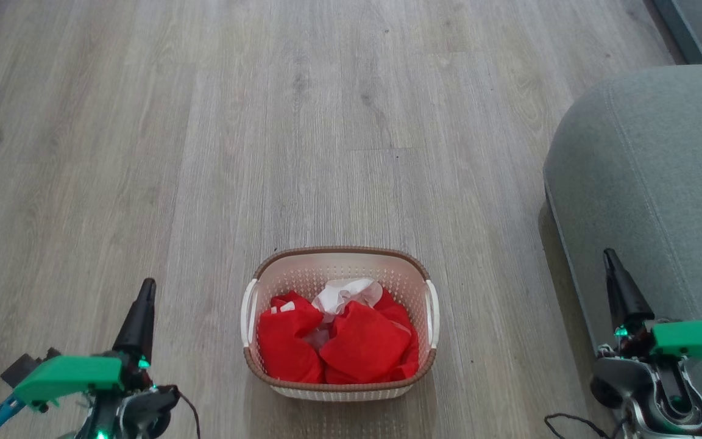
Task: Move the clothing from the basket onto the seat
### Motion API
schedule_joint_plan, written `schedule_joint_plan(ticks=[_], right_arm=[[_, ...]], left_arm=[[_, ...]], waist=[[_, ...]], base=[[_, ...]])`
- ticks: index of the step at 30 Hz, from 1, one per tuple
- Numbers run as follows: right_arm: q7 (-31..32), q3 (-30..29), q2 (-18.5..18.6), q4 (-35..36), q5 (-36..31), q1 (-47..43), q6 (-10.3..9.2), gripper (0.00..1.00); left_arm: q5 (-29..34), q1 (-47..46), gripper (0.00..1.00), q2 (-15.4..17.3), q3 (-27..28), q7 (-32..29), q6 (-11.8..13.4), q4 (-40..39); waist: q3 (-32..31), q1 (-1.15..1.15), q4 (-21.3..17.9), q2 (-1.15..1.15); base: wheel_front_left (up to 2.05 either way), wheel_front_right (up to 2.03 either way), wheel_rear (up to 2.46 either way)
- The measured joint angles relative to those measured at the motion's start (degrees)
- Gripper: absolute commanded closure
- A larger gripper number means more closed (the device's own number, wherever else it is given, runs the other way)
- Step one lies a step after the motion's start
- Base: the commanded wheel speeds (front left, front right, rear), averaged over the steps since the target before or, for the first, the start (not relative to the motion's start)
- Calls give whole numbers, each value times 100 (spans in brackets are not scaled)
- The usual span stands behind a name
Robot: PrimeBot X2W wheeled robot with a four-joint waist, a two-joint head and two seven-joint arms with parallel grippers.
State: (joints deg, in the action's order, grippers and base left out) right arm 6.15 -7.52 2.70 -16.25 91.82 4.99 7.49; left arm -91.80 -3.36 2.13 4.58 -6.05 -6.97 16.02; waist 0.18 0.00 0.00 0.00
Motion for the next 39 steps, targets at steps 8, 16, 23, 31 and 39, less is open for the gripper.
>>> schedule_joint_plan(ticks=[8,16,23,31,39], right_arm=[[0,0,0,0,0,0,-1,100],[0,0,0,0,1,0,-1,100],[-1,3,-2,-34,1,-1,1,0],[-2,48,-70,-678,0,-409,0,0],[-70,126,-66,-680,-42,-292,0,0]], left_arm=[[0,0,100,0,0,0,0,0],[0,0,100,0,0,0,0,0],[2,3,0,-3,-3,4,10,25],[2,503,0,-38,-71,10,15,641],[22,326,0,-38,-97,142,15,654]], waist=[[0,0,0,0],[0,0,0,0],[0,0,0,0],[10,0,-1,0],[25,0,-10,0]], base=[[0,0,0],[0,0,0],[0,0,0],[0,0,0],[0,0,0]])
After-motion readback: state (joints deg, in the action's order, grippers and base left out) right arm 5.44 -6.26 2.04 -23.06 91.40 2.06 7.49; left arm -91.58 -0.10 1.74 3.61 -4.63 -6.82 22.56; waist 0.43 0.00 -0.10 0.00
